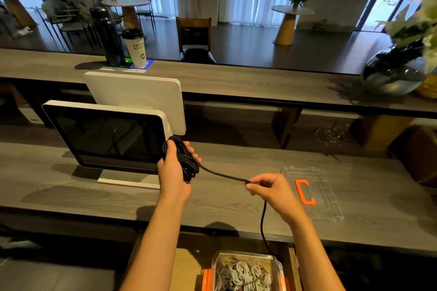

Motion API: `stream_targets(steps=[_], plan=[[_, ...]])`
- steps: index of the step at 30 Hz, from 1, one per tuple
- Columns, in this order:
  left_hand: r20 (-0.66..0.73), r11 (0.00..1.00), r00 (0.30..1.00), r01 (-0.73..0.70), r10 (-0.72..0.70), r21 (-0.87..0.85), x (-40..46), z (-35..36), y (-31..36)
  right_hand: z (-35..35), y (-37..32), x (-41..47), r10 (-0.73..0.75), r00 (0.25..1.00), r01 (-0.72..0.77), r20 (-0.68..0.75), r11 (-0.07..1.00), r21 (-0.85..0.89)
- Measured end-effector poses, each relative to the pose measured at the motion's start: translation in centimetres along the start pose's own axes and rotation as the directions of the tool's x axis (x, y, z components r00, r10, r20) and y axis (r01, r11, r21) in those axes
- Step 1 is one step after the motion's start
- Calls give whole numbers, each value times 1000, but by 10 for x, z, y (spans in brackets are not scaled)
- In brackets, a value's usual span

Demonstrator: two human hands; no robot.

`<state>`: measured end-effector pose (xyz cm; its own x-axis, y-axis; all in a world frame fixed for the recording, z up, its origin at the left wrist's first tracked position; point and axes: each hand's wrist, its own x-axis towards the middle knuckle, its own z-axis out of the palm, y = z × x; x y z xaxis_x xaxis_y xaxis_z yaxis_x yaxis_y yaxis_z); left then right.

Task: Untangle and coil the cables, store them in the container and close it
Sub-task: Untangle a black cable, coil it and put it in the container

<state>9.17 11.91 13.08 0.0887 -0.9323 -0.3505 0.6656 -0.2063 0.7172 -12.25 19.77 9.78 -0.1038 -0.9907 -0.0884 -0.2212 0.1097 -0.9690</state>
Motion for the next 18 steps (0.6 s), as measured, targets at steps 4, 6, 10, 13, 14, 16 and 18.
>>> stream_targets(steps=[4, 6, 10, 13, 14, 16, 18], plan=[[-99, 937, 974, -167, 206, 307, 0, -3, 2, 0, -7, -4, -68, 991, 76, 111, 995, -66], [-43, 835, 951, -246, 306, 493, -2, -4, 3, 0, -14, -6, -110, 981, 128, 163, 986, -103], [178, 618, 949, -306, 261, 724, -8, 2, 2, 2, -29, -8, -208, 955, 241, 210, 960, -143], [292, 473, 952, -302, 97, 828, -12, 9, 2, 2, -38, -8, -297, 942, 319, 154, 938, -139], [333, 410, 943, -303, -1, 860, -12, 10, 1, 2, -40, -7, -320, 939, 335, 129, 934, -127], [443, 276, 864, -377, -238, 884, -12, 10, 1, 2, -41, -7, -351, 930, 363, 107, 924, -123], [556, 256, 718, -494, -419, 831, -15, 10, -3, 5, -41, -8, -379, 918, 392, 113, 910, -137]])
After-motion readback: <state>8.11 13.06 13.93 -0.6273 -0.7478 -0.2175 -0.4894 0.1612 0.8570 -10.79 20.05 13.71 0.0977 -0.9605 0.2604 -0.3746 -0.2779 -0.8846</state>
